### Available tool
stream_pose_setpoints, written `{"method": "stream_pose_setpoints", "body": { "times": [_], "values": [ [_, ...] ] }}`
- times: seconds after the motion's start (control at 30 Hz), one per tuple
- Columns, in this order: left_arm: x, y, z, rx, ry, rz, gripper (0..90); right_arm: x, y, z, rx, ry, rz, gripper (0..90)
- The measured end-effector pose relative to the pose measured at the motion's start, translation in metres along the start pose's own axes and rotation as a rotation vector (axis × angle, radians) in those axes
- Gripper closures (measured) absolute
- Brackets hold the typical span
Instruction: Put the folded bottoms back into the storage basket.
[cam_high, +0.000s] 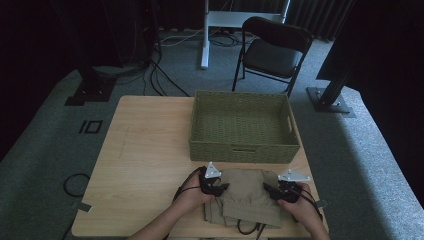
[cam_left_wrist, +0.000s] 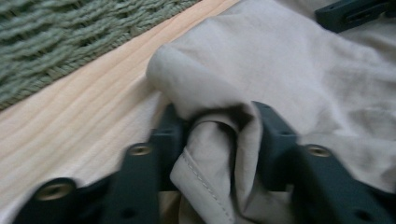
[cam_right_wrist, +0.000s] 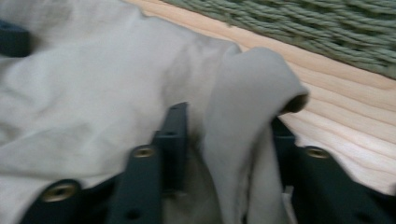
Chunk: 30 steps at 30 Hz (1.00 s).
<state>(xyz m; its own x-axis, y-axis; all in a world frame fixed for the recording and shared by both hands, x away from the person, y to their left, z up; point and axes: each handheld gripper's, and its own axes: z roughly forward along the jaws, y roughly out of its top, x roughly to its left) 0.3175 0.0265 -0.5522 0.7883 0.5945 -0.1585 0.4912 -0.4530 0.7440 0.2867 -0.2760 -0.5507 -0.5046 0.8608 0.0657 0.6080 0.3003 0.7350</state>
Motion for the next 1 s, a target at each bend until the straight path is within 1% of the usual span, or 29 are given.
{"method": "stream_pose_setpoints", "body": {
  "times": [0.03, 0.07, 0.1, 0.13, 0.2, 0.27, 0.3, 0.33, 0.37, 0.4, 0.43, 0.5, 0.53, 0.57, 0.6, 0.67, 0.7, 0.73, 0.77, 0.8, 0.87, 0.9, 0.93, 1.0],
  "values": [
    [0.0, 0.0, 0.0, -0.001, -0.01, -0.009, 71.5, 0.001, 0.001, 0.0, 0.005, 0.007, -0.004, 66.9],
    [0.0, 0.0, 0.0, -0.001, -0.01, -0.009, 74.6, 0.001, 0.001, 0.0, 0.005, 0.007, -0.004, 66.9],
    [0.0, 0.0, 0.0, -0.001, -0.01, -0.009, 74.6, 0.001, 0.001, 0.0, 0.008, 0.018, 0.006, 71.8],
    [0.0, 0.0, 0.0, 0.004, -0.022, -0.005, 78.3, 0.001, 0.002, 0.0, 0.013, 0.039, 0.028, 77.2],
    [-0.001, 0.002, -0.001, 0.012, -0.024, 0.001, 80.3, 0.001, 0.002, 0.0, 0.015, 0.045, 0.024, 79.5],
    [-0.001, 0.003, -0.003, 0.022, -0.026, 0.013, 81.3, 0.001, 0.003, -0.001, 0.025, 0.049, 0.035, 80.7],
    [-0.001, 0.004, -0.004, 0.018, -0.033, -0.001, 81.6, 0.001, 0.004, -0.001, 0.026, 0.051, 0.041, 81.5],
    [0.0, 0.005, -0.006, 0.024, -0.043, 0.0, 81.9, 0.002, 0.005, -0.001, 0.027, 0.049, 0.024, 81.8],
    [0.001, 0.007, -0.008, 0.024, -0.046, -0.011, 82.1, 0.002, 0.006, -0.002, 0.03, 0.05, 0.022, 82.2],
    [0.001, 0.008, -0.01, 0.014, -0.045, -0.019, 82.3, 0.003, 0.007, -0.003, 0.027, 0.053, 0.03, 82.4],
    [0.002, 0.009, -0.012, 0.016, -0.048, -0.004, 82.3, 0.003, 0.009, -0.004, 0.017, 0.054, 0.032, 82.4],
    [0.004, 0.012, -0.016, -0.009, -0.052, -0.022, 82.3, 0.003, 0.012, -0.006, 0.01, 0.064, 0.039, 82.5],
    [0.006, 0.013, -0.018, -0.008, -0.054, -0.012, 82.3, 0.003, 0.013, -0.007, -0.002, 0.067, 0.045, 82.5],
    [0.007, 0.014, -0.02, -0.028, -0.058, -0.027, 82.3, 0.002, 0.015, -0.008, -0.004, 0.076, 0.049, 82.6],
    [0.008, 0.015, -0.022, -0.02, -0.052, -0.012, 82.3, 0.003, 0.017, -0.01, -0.015, 0.084, 0.059, 82.6],
    [0.008, 0.016, -0.023, -0.023, -0.054, -0.014, 82.3, 0.003, 0.019, -0.011, -0.016, 0.089, 0.052, 82.6],
    [0.009, 0.018, -0.028, -0.039, -0.055, -0.011, 82.3, 0.003, 0.021, -0.012, -0.018, 0.095, 0.054, 82.6],
    [0.009, 0.019, -0.029, -0.056, -0.053, -0.019, 82.3, 0.004, 0.026, -0.016, -0.026, 0.099, 0.051, 82.7],
    [0.009, 0.02, -0.031, -0.055, -0.052, -0.009, 82.3, 0.005, 0.028, -0.017, -0.044, 0.1, 0.06, 82.7],
    [0.01, 0.021, -0.033, -0.065, -0.058, -0.018, 82.3, 0.005, 0.03, -0.019, -0.041, 0.1, 0.047, 82.7],
    [0.011, 0.023, -0.035, -0.072, -0.053, -0.013, 82.3, 0.005, 0.032, -0.02, -0.052, 0.108, 0.054, 82.7],
    [0.011, 0.023, -0.035, -0.072, -0.053, -0.013, 82.3, 0.006, 0.034, -0.022, -0.067, 0.112, 0.061, 82.7],
    [0.013, 0.028, -0.042, -0.1, -0.058, -0.018, 82.2, 0.006, 0.038, -0.025, -0.08, 0.118, 0.059, 82.7],
    [0.014, 0.031, -0.046, -0.12, -0.064, -0.026, 82.2, 0.006, 0.042, -0.028, -0.089, 0.123, 0.054, 82.7]
  ]
}}
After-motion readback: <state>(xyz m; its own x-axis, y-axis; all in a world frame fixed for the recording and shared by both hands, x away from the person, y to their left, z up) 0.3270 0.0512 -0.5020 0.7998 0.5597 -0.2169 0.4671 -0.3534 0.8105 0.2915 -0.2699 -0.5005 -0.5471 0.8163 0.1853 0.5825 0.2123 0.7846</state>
